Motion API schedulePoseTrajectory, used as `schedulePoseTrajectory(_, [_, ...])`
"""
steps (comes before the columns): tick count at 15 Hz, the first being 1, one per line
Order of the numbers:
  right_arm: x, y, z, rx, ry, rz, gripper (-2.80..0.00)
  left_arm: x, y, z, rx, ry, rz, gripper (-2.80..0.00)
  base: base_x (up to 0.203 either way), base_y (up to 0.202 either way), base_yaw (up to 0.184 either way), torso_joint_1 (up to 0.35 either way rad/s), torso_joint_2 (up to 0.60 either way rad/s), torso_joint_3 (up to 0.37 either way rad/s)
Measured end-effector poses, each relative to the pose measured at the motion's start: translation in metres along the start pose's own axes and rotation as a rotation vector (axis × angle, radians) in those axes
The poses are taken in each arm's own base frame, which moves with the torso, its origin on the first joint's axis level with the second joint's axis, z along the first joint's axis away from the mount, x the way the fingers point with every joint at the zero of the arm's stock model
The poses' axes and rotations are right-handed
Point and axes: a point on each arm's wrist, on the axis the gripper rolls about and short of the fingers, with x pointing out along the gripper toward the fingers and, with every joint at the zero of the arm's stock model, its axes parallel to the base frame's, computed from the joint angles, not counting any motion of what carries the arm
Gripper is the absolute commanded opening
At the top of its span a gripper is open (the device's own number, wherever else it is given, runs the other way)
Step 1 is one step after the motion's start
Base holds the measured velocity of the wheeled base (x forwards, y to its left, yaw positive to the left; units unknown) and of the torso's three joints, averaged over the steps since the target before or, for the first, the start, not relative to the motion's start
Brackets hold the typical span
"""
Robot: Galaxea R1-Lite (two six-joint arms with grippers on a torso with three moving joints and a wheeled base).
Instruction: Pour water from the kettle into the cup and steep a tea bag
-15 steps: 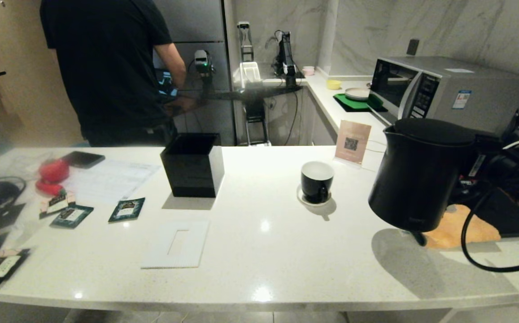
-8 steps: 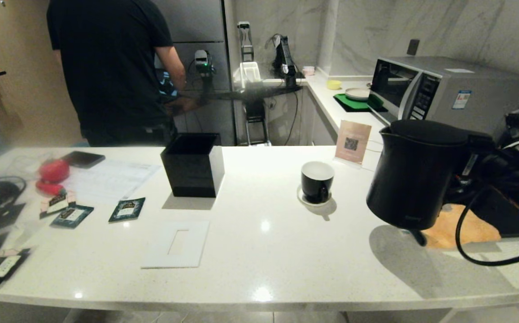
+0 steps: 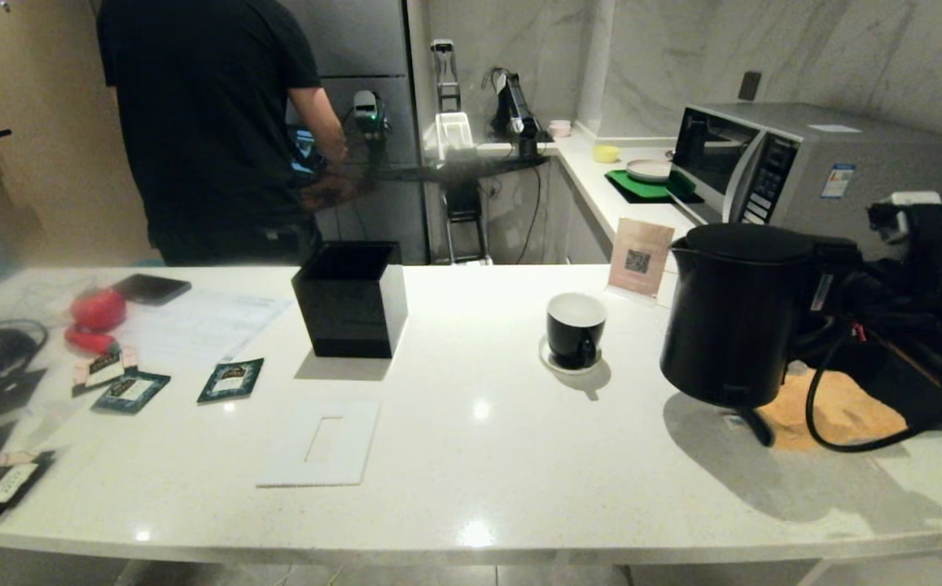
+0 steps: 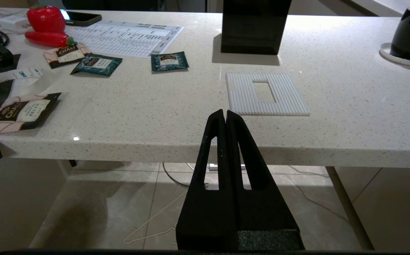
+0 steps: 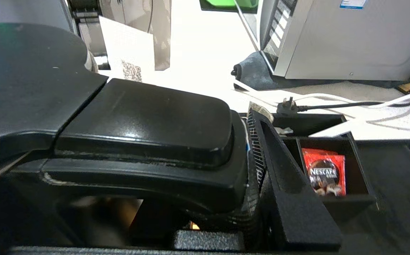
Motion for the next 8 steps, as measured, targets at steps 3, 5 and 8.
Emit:
schedulePoseTrajectory(3, [0.019,0.002,0.003,-0.034,0.021,0.004,-2.8,0.0,0.0,0.0,0.0,0.0,0.0,-2.8,0.0,0.0,0.0,0.0,0.0,0.0])
schedulePoseTrajectory(5, [0.03,0.006,0.004,-0.055,0.032,0.011,-2.8,0.0,0.0,0.0,0.0,0.0,0.0,-2.8,0.0,0.0,0.0,0.0,0.0,0.0])
schedulePoseTrajectory(8, [0.046,0.012,0.003,-0.105,0.039,0.025,-2.8,0.0,0.0,0.0,0.0,0.0,0.0,-2.8,0.0,0.0,0.0,0.0,0.0,0.0])
